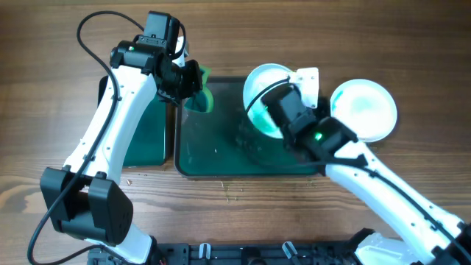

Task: Clean dirty plates on tray and stack at the side
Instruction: 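Lift the plate with the right gripper and carry it to the right stack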

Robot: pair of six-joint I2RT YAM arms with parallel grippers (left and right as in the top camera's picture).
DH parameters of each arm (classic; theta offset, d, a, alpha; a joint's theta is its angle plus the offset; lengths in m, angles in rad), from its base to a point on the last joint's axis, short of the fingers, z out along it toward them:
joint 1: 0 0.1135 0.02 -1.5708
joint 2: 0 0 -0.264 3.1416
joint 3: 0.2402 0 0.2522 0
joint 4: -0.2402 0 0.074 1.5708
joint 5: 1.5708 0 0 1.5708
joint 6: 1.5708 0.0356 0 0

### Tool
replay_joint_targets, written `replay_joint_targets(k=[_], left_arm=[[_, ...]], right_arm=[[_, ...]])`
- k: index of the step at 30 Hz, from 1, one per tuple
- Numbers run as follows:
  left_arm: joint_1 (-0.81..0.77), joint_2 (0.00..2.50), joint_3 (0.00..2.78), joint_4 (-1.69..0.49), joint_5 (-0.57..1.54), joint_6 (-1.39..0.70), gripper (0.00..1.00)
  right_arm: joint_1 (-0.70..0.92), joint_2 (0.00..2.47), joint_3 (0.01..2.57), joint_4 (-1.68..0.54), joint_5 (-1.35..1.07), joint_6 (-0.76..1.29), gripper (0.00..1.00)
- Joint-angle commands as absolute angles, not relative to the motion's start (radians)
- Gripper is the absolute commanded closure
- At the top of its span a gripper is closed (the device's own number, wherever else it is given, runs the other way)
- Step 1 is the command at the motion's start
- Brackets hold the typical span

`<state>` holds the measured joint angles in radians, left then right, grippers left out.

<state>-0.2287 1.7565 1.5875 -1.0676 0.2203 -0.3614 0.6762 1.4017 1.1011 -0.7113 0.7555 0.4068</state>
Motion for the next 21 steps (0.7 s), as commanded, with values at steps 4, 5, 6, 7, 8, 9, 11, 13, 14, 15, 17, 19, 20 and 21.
replay_joint_targets(k=[4, 5, 6, 7, 8, 9, 11, 13, 14, 15, 17, 19, 20, 21], left_arm=[[-0.232, 1.764, 1.574, -1.068, 0.196, -0.379, 0.96], [-0.232, 1.764, 1.572, -1.07, 0.195, -0.379, 0.96], [-0.232, 1.764, 1.57, -1.072, 0.193, -0.379, 0.96], [-0.232, 1.764, 1.57, -1.076, 0.188, -0.379, 0.96], [-0.232, 1.764, 1.57, -1.078, 0.188, -0.379, 0.96], [-0.232, 1.764, 1.57, -1.079, 0.188, -0.379, 0.96], [-0.232, 1.764, 1.57, -1.079, 0.188, -0.379, 0.96], [-0.232, 1.764, 1.57, -1.079, 0.188, -0.379, 0.96], [-0.232, 1.764, 1.57, -1.079, 0.188, -0.379, 0.96], [-0.232, 1.764, 1.57, -1.079, 0.188, -0.379, 0.96], [-0.232, 1.764, 1.57, -1.079, 0.188, -0.379, 0.96], [-0.232, 1.764, 1.57, -1.079, 0.188, -0.379, 0.96], [-0.232, 1.764, 1.57, -1.079, 0.188, -0.379, 0.96], [-0.232, 1.764, 1.57, -1.079, 0.188, -0.379, 0.96]], right_arm=[[0.832, 1.374, 1.102, -0.712, 1.323, 0.388, 0.96], [0.859, 1.374, 1.102, -0.712, 1.399, 0.388, 0.96], [0.873, 1.374, 1.102, -0.712, 1.443, 0.388, 0.96], [0.89, 1.374, 1.102, -0.712, 1.497, 0.387, 0.96], [0.901, 1.374, 1.102, -0.712, 1.521, 0.381, 0.96], [0.91, 1.374, 1.102, -0.701, 1.521, 0.344, 0.95], [0.915, 1.374, 1.102, -0.69, 1.521, 0.315, 0.96], [0.915, 1.374, 1.102, -0.69, 1.521, 0.315, 0.96], [0.915, 1.374, 1.102, -0.69, 1.521, 0.315, 0.96], [0.915, 1.374, 1.102, -0.69, 1.521, 0.315, 0.96], [0.915, 1.374, 1.102, -0.69, 1.521, 0.316, 0.96], [0.914, 1.374, 1.102, -0.689, 1.498, 0.319, 0.96], [0.913, 1.374, 1.102, -0.69, 1.45, 0.318, 0.96], [0.906, 1.374, 1.102, -0.691, 1.374, 0.317, 0.96]])
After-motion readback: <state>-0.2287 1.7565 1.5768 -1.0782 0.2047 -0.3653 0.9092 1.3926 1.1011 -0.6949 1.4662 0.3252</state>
